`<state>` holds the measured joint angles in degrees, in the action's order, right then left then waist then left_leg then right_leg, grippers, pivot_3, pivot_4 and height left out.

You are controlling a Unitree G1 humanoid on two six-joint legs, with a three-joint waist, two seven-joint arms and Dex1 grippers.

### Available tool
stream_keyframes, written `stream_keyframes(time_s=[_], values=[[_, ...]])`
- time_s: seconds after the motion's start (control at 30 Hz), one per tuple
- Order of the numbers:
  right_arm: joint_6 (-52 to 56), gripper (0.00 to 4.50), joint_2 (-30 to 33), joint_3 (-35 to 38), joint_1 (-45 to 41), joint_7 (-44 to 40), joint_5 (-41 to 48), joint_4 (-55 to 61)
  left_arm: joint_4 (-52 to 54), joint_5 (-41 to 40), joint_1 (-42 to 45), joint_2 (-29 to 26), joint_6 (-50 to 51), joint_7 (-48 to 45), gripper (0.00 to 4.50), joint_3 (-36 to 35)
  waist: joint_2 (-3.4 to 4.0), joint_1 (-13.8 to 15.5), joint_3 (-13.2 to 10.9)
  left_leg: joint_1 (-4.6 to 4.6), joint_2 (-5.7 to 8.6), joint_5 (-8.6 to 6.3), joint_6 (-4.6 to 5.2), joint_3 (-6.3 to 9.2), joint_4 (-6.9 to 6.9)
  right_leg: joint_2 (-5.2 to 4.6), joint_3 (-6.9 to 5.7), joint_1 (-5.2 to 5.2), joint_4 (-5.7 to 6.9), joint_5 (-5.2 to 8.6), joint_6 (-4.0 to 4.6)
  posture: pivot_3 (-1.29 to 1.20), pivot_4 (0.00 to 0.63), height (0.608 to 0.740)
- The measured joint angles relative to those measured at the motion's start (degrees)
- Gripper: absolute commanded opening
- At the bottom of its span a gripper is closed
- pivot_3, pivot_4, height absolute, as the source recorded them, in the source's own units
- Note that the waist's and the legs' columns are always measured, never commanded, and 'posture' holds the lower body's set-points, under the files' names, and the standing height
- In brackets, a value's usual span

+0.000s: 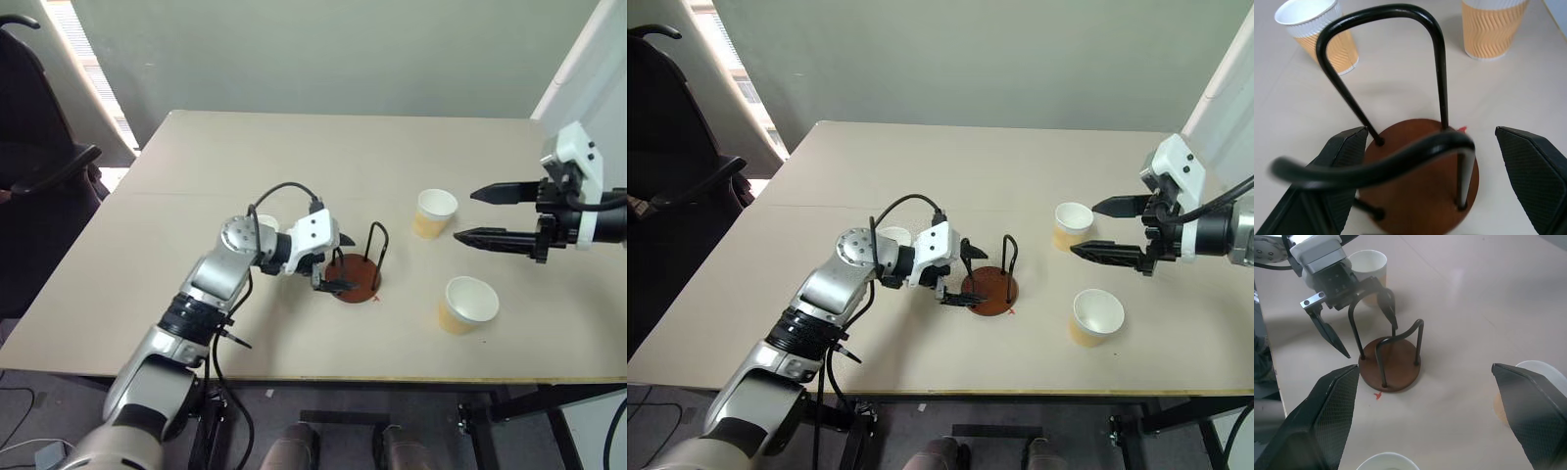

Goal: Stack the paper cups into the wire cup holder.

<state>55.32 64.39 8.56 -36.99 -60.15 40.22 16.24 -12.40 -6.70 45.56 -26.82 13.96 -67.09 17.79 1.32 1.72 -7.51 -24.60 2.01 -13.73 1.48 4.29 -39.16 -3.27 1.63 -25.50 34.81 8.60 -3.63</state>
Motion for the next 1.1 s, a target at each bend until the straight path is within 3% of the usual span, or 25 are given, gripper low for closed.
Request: stream_keyframes(time_s=[0.17,0.53,0.73,0.87,1.1], values=[[0.22,4.50,0.01,-0.17,0.00,-0.42,0.20,0.13,-0.40,0.64,0.02,0.13,-0.62,-0.73,4.48,0.44,0.00,-0.01,0.00,-0.01,0.00,-0.02,-0.03,0.00,0.01,0.01,-0.01,-0.02,0.00,0.00,0.00,0.00,0.150,0.740],[-1.34,4.50,-0.04,-6.91,-5.33,-4.98,-1.50,-1.26,6.99,1.03,-3.29,-13.92,-0.37,-7.26,4.48,-1.39,0.00,-0.37,0.00,-0.02,-0.02,-0.09,0.01,0.03,0.02,0.03,-0.01,-0.13,0.06,0.16,0.30,0.00,0.150,0.740],[-6.98,4.50,-2.41,-13.55,-11.66,-7.55,-8.06,-8.15,6.70,-0.95,-0.05,-14.10,2.07,-4.20,4.48,-5.93,0.00,-0.32,0.00,-0.03,-0.01,-0.24,0.36,0.05,-0.01,0.02,-0.02,-0.15,0.04,0.15,0.61,0.00,0.150,0.740],[-11.17,4.50,-5.59,-17.88,-14.67,-8.81,-13.60,-13.82,7.15,-4.87,1.67,-13.69,6.95,-3.70,4.48,-9.42,0.01,-0.57,0.00,-0.02,-0.04,-0.20,0.30,0.04,0.04,0.02,-0.03,-0.23,0.11,-0.03,0.34,0.00,0.150,0.740],[-22.41,4.50,-12.32,-26.18,-21.60,-11.21,-26.37,-28.97,5.61,-5.33,2.09,-18.67,7.71,-4.34,4.48,-10.79,0.02,-1.15,0.01,-0.05,-0.09,-0.19,0.27,0.13,0.12,0.08,-0.07,-0.35,0.14,-0.06,0.40,0.00,0.150,0.740]])
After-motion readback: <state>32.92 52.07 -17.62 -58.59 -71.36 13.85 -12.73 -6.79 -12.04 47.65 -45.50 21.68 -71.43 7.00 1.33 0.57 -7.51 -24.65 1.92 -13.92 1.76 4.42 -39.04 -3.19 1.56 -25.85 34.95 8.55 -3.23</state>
